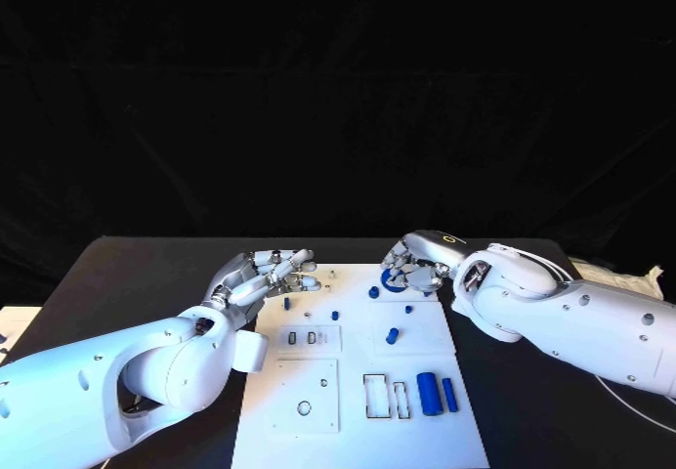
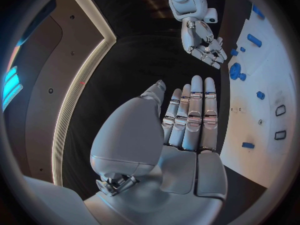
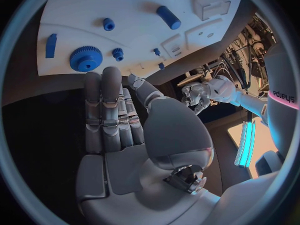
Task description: Assemble the parts on the task board
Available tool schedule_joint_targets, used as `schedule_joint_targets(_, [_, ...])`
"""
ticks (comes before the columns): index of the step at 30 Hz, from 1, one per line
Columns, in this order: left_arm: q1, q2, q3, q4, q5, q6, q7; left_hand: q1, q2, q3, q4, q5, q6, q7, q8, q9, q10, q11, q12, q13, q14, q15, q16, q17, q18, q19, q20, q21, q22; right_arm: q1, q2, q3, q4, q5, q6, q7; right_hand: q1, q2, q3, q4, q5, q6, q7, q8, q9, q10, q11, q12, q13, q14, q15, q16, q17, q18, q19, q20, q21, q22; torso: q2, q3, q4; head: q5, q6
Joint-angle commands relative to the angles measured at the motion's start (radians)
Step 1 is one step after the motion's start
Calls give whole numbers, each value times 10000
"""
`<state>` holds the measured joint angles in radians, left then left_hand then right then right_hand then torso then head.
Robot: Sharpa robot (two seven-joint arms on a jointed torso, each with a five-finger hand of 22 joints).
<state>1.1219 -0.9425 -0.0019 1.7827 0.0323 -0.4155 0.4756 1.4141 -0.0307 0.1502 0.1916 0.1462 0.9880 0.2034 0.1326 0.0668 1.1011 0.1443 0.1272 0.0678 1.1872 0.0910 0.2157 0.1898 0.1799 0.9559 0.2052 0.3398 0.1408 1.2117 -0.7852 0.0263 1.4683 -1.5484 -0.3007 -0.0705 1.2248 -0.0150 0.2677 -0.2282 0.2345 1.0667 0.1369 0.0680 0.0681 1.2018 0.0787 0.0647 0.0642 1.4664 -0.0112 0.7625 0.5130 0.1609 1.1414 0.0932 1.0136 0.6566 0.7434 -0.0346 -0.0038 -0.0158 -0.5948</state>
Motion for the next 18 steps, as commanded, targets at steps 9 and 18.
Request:
schedule_joint_targets(9, [31, -115, 33, 360, 219, 258, -64, -19, -97, 3, -64, -49, 24, 44, -67, -17, -27, 35, -82, -11, 36, 20, -84, 25, 32, 93, -4, 13, -16, 155, 282, 2, -3, -1903, 1168, -891, 123, -429, 401, 525, -200, -147, 42, -39, 0, -273, 36, -21, -7, 252, 85, 3149, 3069, -455, 798, 109, 2308, 3047, 520, -75, 32, -76, 169])
schedule_joint_targets(18, [39, -160, 43, 419, 238, 255, -100, -23, -103, 0, -68, -48, 16, 49, -79, -18, -35, 40, -97, -13, 37, 22, -92, 32, 31, 95, -2, 10, -19, 168, 372, 1, -27, -2100, 1579, -868, 187, -508, 501, 689, -203, -132, 49, -29, 6, -311, 50, -19, -8, 260, 106, 3684, 3610, -515, 897, 136, 2637, 3493, 643, -91, 39, -59, 176])
